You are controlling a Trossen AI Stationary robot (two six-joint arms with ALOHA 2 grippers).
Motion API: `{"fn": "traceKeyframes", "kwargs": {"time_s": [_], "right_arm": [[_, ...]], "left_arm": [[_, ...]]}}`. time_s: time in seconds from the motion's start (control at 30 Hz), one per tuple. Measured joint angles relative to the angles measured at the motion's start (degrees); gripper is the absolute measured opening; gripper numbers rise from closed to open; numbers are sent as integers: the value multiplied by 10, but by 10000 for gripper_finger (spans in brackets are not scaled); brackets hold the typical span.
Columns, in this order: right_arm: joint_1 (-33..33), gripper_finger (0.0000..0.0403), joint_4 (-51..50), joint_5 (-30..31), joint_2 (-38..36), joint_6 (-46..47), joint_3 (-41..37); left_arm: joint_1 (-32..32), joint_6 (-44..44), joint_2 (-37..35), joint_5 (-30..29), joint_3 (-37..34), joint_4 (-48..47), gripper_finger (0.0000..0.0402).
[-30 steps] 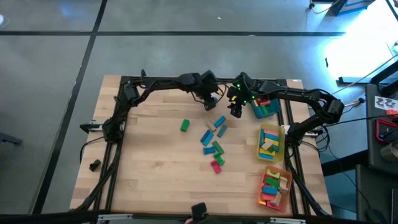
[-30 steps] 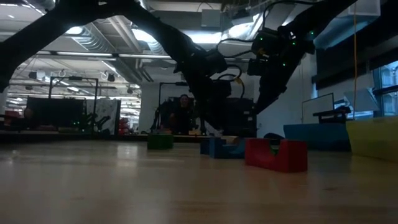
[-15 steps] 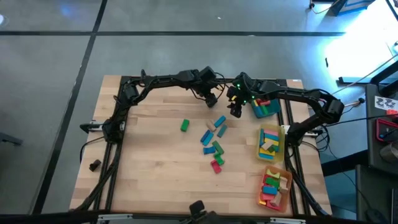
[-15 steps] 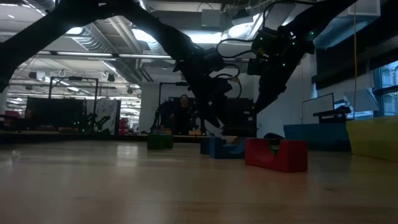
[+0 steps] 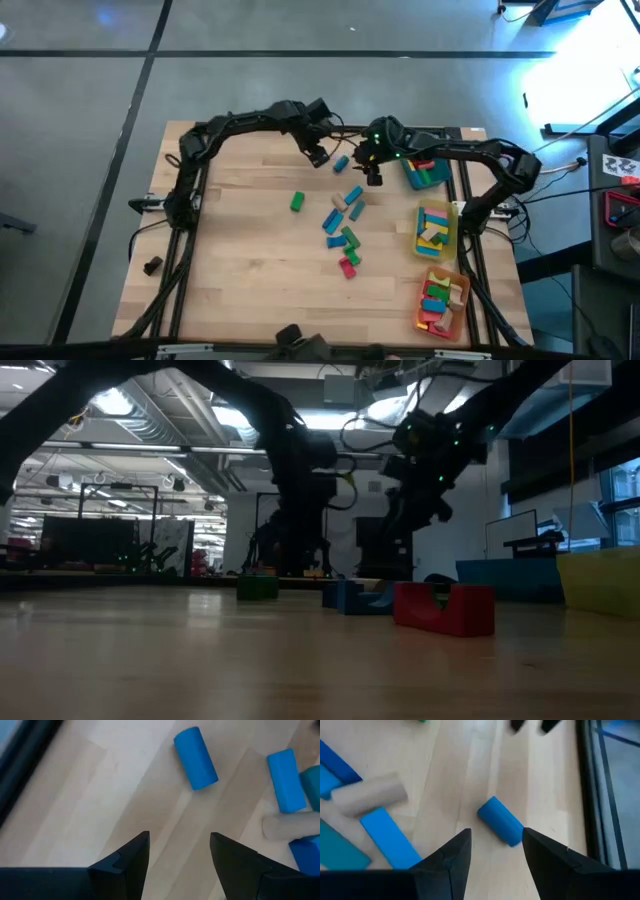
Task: Sort blocks by size
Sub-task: Put the blue cylindrical block into the blue bin
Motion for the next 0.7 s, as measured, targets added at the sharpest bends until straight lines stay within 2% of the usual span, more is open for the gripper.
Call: {"fn": "traceKeyframes", "kwargs": {"time_s": [0.17,0.3,0.6,0.7], "right_arm": [[0,179,54,13,41,-61,3],[0,179,45,13,80,-63,48],[0,179,-147,7,190,-80,205],[0,179,-164,4,213,-102,230]], "left_arm": [[17,11,-51,3,-63,25,194],[30,10,-93,9,-125,72,194],[38,-5,-140,14,-218,96,194],[37,-5,-149,14,-242,116,194]]}}
